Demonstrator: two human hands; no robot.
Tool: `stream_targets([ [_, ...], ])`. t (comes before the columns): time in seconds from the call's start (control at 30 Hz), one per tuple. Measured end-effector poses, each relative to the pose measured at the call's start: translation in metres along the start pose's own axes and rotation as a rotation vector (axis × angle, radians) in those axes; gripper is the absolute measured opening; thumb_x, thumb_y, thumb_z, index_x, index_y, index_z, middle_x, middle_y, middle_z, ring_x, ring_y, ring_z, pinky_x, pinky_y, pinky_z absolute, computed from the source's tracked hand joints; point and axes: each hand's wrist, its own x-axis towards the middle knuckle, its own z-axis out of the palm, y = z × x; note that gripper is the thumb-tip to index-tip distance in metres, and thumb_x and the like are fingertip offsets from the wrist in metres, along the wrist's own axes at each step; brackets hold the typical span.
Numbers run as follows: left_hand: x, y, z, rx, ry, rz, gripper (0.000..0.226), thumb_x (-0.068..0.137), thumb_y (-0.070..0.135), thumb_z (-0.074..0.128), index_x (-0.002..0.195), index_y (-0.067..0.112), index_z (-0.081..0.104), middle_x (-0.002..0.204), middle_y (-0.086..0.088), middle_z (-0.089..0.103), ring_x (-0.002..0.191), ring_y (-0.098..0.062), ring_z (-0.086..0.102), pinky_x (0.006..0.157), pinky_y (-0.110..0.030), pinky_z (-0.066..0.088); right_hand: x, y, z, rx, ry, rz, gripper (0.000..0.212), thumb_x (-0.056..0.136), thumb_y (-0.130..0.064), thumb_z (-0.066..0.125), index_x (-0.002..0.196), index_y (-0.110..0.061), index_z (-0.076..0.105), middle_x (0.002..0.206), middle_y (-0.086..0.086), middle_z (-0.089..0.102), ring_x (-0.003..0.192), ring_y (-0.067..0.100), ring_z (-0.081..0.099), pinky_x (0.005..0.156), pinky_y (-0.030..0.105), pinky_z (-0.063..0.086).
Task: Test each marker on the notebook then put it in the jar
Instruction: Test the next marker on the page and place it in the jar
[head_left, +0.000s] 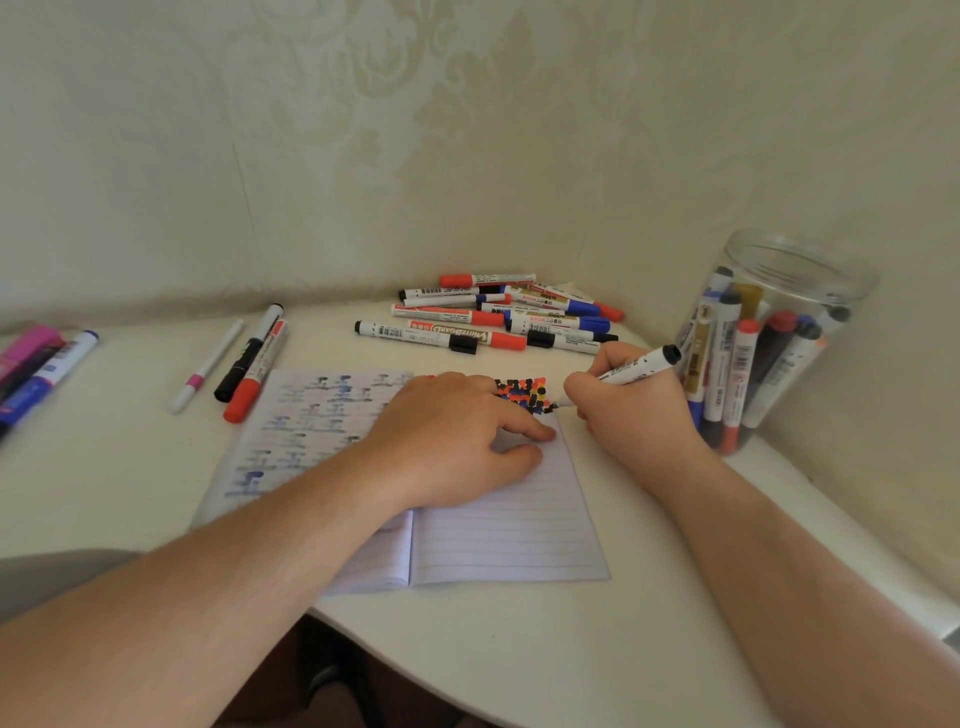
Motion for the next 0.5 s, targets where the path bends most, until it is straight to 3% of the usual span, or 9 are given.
stream_targets([
  [0.13,0.0001,-0.0004,-0.0004,-0.003,0.006,-0.002,0.034,0.092,0.070,0.044,0.124,0.070,0.055,0.082,0.020,0.042,0.096,-0.009,0.046,0.080,-0.034,0.030,-0.0010,-0.0009,-0.0011,-0.018,-0.032,-0.003,0.018,0.082,-0.018,0.076,0.074,-0.012,0.060,0.072,0.013,0.071,0.053,0.008,0.060,0.055,0.030,0.050],
  [0.27,-0.0005,-0.0005,-0.0007,-0.001,-0.001,-0.002,0.034,0.093,0.069,0.044,0.125,0.070,0.056,0.083,0.020,0.042,0.096,-0.009,0.046,0.079,-0.034,0.030,0.0008,0.0014,-0.0007,-0.035,-0.041,0.013,0.019,0.078,-0.018,0.074,0.075,-0.008,0.058,0.077,0.018,0.069,0.061,0.014,0.059,0.060,0.035,0.051],
  [0.5,-0.0012,0.0005,-0.0020,0.000,-0.007,-0.003,0.034,0.093,0.070,0.044,0.125,0.069,0.056,0.082,0.020,0.041,0.096,-0.008,0.044,0.079,-0.034,0.029,-0.0004,0.0014,-0.0016,0.016,-0.009,-0.005,0.020,0.080,-0.016,0.074,0.069,-0.016,0.057,0.075,0.017,0.070,0.058,0.015,0.057,0.057,0.032,0.048],
])
